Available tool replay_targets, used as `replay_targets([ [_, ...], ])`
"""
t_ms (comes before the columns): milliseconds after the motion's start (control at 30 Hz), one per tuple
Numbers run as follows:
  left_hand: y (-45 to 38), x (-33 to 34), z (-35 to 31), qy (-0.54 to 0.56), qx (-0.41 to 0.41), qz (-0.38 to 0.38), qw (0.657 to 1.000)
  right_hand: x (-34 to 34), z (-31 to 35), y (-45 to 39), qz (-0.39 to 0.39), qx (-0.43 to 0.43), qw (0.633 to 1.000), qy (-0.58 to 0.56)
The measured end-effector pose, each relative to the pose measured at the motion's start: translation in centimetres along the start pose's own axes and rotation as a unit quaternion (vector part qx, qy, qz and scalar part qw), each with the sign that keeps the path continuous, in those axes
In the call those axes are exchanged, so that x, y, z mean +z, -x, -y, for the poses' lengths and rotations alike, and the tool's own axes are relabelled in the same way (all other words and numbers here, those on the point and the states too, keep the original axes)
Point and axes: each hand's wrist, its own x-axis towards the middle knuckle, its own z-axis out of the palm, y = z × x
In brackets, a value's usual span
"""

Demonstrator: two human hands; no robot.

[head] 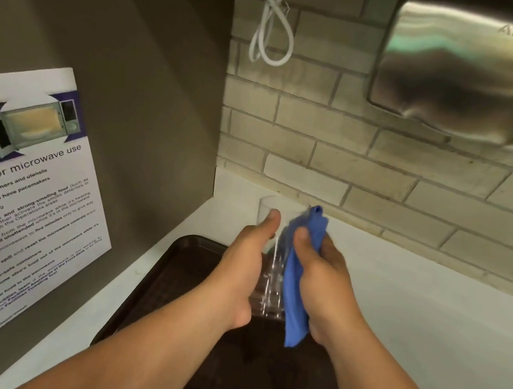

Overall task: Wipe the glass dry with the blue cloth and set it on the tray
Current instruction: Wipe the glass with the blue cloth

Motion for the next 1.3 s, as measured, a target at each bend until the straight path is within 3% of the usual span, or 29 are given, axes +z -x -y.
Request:
replay_targets([
  [100,-0.4,-0.4,-1.3,0.022,0.003,-0.002,1.000,0.9,-1.0,2.0,0.058,-0.030,0.992,0.109],
  [167,0.0,-0.2,-0.8,0.008,-0.010,-0.007,1.000,1.3,-0.9,2.2,0.034,-0.054,0.990,0.129],
  [300,0.7,0.5,0.4,0.013,-0.032,0.019,0.999,0.7,1.6,0.1,-0.051,-0.034,0.995,0.078],
  [400,0.4,0.1,-0.7,0.037,-0.013,0.003,0.999,-0.1,1.4,0.4,0.006,-0.007,0.999,0.035],
  [500,0.3,-0.2,-1.6,0.029,-0.001,-0.017,0.999,0.0,-0.1,2.4,0.087,-0.024,0.992,0.091],
  [633,0.5,0.9,-0.2,0.013,-0.010,0.000,1.000,0.7,0.5,1.2,0.000,-0.073,0.988,0.137],
  [733,0.1,0.7,0.1,0.047,-0.019,0.023,0.998,0.8,1.6,-0.2,-0.036,-0.049,0.990,0.127],
  [900,-0.2,-0.9,-0.7,0.048,-0.054,0.056,0.996,0.5,1.2,-0.5,-0.039,-0.024,0.996,0.078],
  [1067,-0.6,-1.7,-0.4,0.046,-0.060,0.072,0.995,0.2,0.2,-0.4,0.043,0.034,0.998,-0.040],
  [1167,-0.7,-2.0,-0.3,0.044,-0.057,0.060,0.996,-0.7,0.0,-0.2,0.101,0.023,0.994,0.029],
  [1300,-0.4,-1.2,0.7,0.037,-0.045,0.043,0.997,-0.4,0.0,-0.3,0.039,-0.024,0.998,0.043],
])
